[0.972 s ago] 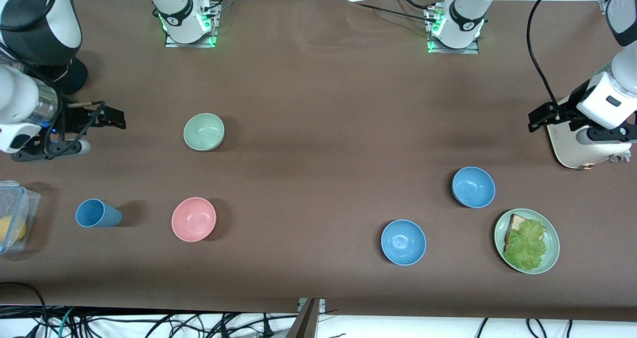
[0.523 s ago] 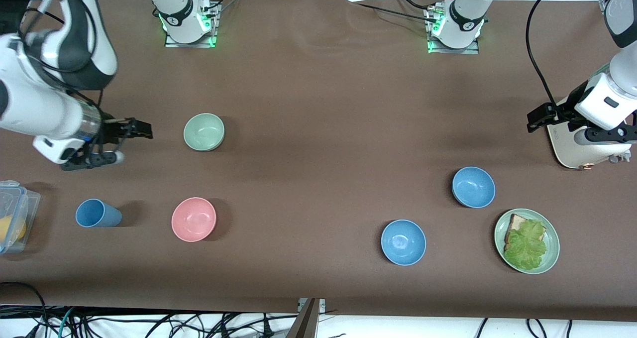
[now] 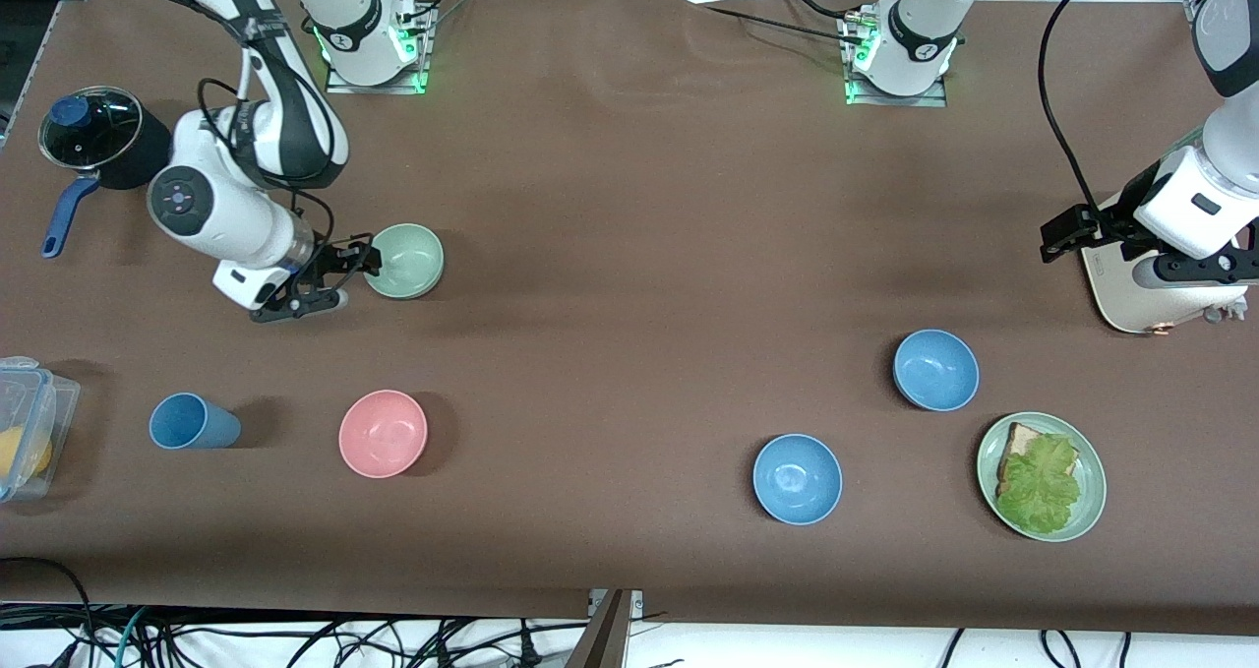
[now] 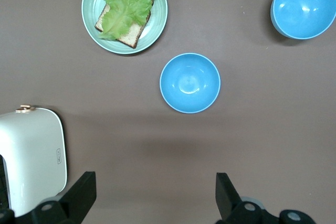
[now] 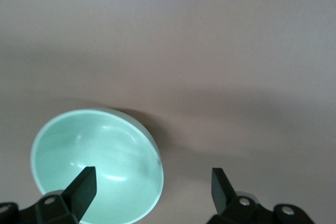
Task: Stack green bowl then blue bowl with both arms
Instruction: 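Reach the right gripper to the light green bowl rim and grasp it, then carry the green bowl with the right gripper to the table center, set down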
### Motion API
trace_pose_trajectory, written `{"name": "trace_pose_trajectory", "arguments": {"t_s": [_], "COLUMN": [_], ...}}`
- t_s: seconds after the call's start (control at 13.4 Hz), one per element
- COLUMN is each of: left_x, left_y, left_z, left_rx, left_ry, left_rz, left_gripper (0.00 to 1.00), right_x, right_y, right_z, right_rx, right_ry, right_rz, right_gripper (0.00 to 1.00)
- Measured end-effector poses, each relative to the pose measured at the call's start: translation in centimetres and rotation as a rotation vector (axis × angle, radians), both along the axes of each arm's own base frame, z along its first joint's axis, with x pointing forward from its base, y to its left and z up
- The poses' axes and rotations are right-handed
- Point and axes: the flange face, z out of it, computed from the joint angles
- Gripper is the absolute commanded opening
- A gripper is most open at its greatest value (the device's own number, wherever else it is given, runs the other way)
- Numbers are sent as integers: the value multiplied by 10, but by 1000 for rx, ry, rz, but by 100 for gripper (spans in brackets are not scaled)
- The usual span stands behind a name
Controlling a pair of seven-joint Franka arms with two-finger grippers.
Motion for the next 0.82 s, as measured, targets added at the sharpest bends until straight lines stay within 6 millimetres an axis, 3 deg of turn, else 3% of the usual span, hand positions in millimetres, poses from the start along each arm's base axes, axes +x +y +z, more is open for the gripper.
{"name": "trace_pose_trajectory", "arguments": {"t_s": [0.3,0.45,0.6,0.82], "left_x": [1,1,1,0], "left_y": [0,-1,-2,-2], "left_z": [-2,-2,-2,-2], "left_rx": [0,0,0,0], "left_ry": [3,3,3,7], "left_rz": [-1,-2,-3,-3], "left_gripper": [100,100,100,100], "right_x": [-13,-16,-17,-19], "right_y": [-2,-2,-1,3], "right_z": [-14,-20,-28,-39], "right_rx": [-7,-9,-11,-11], "right_ry": [18,22,24,29], "right_rz": [-25,-31,-35,-29], "right_gripper": [86,76,63,32]}}
